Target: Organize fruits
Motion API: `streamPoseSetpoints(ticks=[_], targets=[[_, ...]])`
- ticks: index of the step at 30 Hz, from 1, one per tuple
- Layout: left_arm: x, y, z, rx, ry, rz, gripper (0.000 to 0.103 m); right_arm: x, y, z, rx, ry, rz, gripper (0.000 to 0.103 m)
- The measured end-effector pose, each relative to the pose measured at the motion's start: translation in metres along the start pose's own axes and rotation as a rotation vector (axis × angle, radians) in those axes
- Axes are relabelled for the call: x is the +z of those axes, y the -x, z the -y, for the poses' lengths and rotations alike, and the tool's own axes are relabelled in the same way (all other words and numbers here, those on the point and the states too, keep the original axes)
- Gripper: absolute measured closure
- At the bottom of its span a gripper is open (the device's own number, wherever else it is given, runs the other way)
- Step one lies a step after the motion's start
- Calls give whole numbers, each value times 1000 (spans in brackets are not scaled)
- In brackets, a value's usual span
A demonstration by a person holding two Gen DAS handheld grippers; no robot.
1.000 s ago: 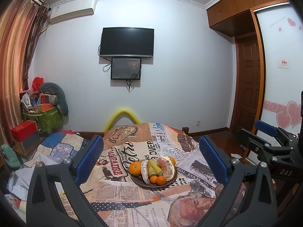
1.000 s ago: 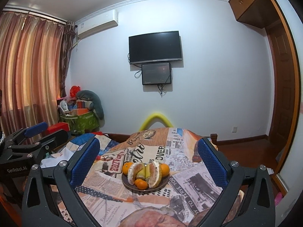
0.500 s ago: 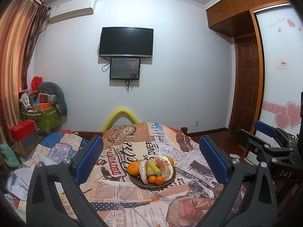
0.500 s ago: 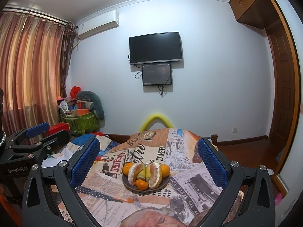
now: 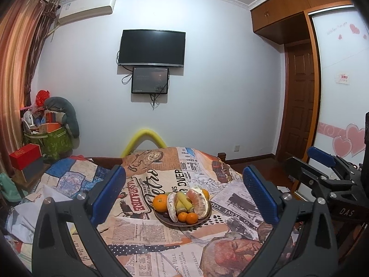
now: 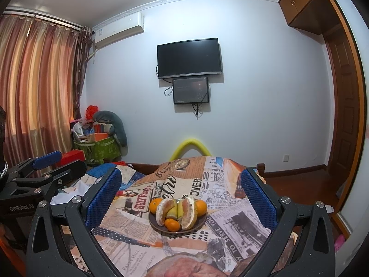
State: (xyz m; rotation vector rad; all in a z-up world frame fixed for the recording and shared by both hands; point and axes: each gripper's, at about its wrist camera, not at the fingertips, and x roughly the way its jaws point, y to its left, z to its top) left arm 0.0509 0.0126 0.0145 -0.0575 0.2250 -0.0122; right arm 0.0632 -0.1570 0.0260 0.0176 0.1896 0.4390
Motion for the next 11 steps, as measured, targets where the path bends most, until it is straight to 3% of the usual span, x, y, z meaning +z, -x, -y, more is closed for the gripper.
streamPoseSetpoints(ticks=[11], targets=[[-2,-2,1,-6,-2,-5,0,0,-1,1,0,-2,-5,0]])
